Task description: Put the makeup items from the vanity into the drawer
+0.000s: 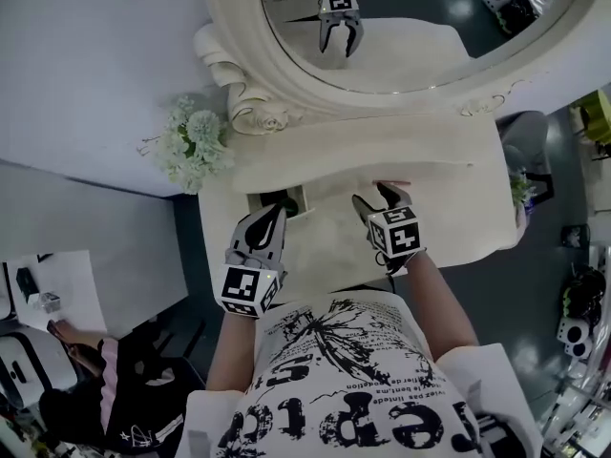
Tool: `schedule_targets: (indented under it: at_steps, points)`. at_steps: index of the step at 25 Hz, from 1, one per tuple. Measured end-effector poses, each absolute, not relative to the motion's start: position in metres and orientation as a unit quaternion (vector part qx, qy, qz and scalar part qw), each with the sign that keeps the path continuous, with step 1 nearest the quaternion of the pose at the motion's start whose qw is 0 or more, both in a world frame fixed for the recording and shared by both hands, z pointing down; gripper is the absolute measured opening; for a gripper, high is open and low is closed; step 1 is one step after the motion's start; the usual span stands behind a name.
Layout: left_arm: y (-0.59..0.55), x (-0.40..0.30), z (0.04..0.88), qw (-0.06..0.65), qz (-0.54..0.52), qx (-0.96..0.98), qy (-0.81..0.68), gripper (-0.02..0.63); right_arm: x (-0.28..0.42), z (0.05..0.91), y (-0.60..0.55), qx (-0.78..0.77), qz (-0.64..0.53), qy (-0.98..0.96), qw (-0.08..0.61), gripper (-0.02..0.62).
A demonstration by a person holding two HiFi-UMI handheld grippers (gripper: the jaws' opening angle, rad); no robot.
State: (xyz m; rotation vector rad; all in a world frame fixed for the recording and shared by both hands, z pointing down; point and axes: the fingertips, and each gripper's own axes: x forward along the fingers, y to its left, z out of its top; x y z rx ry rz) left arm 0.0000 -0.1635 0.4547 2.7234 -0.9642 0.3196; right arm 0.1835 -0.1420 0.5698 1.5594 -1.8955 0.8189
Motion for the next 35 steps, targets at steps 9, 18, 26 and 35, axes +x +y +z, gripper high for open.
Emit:
schedule_targets:
  at_steps: [9,18,26,35]
  points:
    - [-0.142,0.060,0.477,0.135,0.137,0.916,-0.353,0.020,0.263,0.619,-0.134,0.516,0.283,-0.719,0.371,0.272]
    - [-0.137,0.084,0.492,0.145,0.158,0.902,-0.373,0.020,0.290,0.650,-0.139,0.462,0.278,-0.734,0.413,0.270]
    - [-0.141,0.083,0.485,0.135,0.156,0.904,-0.374,0.019,0.279,0.649,-0.133,0.450,0.267,-0.738,0.427,0.055]
    - [-0.144,0.059,0.471,0.122,0.140,0.915,-0.359,0.020,0.244,0.621,-0.127,0.461,0.260,-0.749,0.399,0.055]
